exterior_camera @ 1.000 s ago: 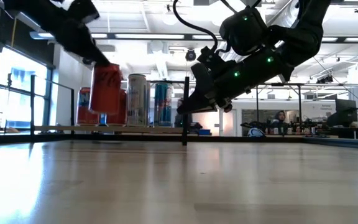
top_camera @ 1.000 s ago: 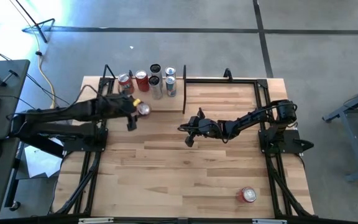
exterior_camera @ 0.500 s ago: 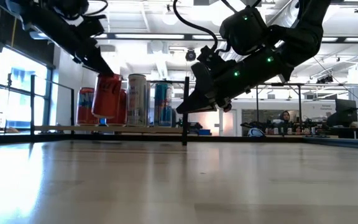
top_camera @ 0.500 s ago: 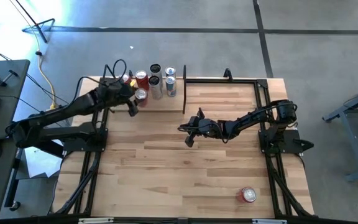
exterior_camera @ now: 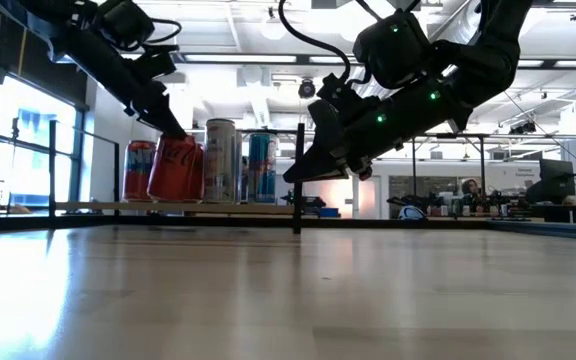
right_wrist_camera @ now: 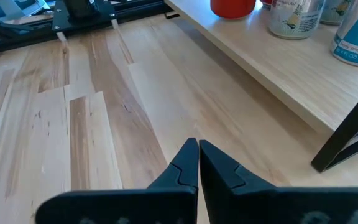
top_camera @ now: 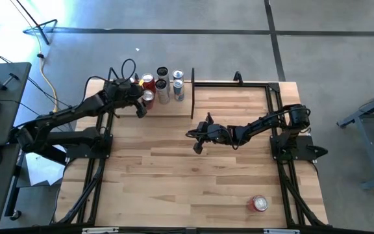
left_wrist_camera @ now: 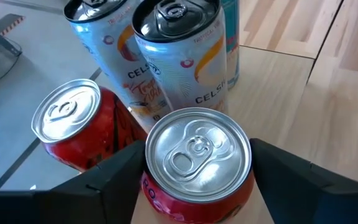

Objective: Place canned beverage on shelf
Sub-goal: Put the red-black soda can on the shelf aligned with the other red-black soda can

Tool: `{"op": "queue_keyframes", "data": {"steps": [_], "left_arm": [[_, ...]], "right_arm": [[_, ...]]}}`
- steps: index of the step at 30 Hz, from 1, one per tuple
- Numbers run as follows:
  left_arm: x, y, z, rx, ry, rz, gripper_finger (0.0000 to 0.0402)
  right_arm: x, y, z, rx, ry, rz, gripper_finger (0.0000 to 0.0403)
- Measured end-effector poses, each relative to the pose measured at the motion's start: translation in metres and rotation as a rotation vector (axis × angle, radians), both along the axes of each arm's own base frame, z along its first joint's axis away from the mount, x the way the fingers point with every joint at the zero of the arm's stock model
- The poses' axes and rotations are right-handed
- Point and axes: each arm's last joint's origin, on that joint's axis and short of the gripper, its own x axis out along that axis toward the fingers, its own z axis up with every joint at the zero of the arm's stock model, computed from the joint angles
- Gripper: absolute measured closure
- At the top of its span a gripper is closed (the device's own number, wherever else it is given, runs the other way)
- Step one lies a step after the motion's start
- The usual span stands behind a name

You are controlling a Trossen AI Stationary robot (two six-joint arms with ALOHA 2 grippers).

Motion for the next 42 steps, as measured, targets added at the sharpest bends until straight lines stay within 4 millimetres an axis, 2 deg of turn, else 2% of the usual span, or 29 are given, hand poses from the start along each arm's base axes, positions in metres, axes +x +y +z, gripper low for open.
{"op": "queue_keyframes", "data": {"steps": [15, 23, 27, 32, 37, 42], "left_arm": [[-0.001, -0.001, 0.006, 0.024, -0.047, 0.014, 0.0124], [-0.012, -0.008, 0.021, 0.077, -0.116, 0.051, 0.0123], [-0.020, -0.020, 0.032, 0.080, -0.198, 0.054, 0.0130], [-0.028, -0.039, 0.033, 0.012, -0.211, 0.106, 0.0181], [-0.023, -0.055, 0.020, -0.025, -0.098, 0.179, 0.0272], [-0.014, -0.060, 0.006, 0.006, 0.001, 0.344, 0.0364]], "right_arm": [[0.000, 0.000, 0.000, 0.010, -0.001, 0.015, 0.0403], [0.000, 0.000, 0.000, 0.017, -0.003, 0.012, 0.0403], [0.000, 0.000, -0.001, 0.017, 0.003, 0.012, 0.0403], [-0.001, 0.001, -0.002, 0.016, 0.020, 0.012, 0.0403], [-0.001, 0.001, -0.002, 0.017, 0.019, 0.012, 0.0403], [-0.001, 0.005, -0.002, 0.021, 0.018, 0.024, 0.0403]]}}
